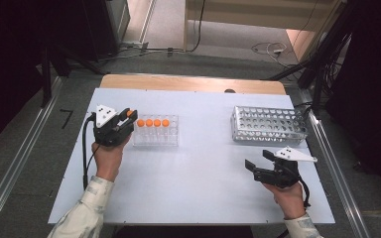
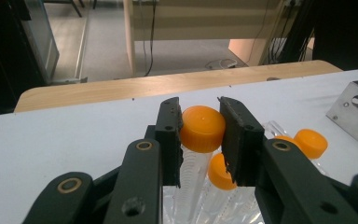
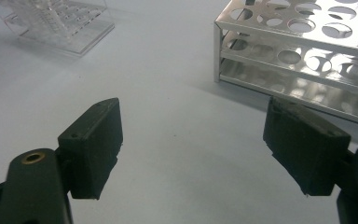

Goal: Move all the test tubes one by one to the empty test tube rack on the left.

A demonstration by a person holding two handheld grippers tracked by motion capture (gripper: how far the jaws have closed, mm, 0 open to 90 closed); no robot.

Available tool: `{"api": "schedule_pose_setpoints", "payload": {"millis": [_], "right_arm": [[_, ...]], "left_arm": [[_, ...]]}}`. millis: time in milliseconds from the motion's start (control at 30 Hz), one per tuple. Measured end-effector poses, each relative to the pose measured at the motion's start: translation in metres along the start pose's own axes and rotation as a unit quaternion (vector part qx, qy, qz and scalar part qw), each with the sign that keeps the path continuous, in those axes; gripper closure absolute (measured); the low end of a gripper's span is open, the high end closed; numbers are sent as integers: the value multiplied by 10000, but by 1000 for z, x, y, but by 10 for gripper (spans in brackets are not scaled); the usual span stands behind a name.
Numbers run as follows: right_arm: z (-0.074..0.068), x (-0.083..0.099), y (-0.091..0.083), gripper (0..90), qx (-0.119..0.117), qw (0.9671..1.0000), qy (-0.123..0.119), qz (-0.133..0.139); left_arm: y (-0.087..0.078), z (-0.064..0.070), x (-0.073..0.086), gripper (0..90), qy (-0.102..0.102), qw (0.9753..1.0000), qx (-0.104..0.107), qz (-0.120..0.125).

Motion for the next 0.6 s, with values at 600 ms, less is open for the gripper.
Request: {"api": "schedule_pose_setpoints", "payload": {"millis": [600], "right_arm": [[1,1,0,183,13,10000,-8,-12]], "left_arm": [[-2,-3,10,620,-160,9999,12,-20]]}}
Point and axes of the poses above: each handheld gripper's, and its own axes: y roughly forward along the jaws, x roughly out of its underside, z roughly to its right, the point moved 9 cm from there along y, roughly forward along the jaws, and after that the axes turned 15 degrees about -x, right-handed, at the moved point
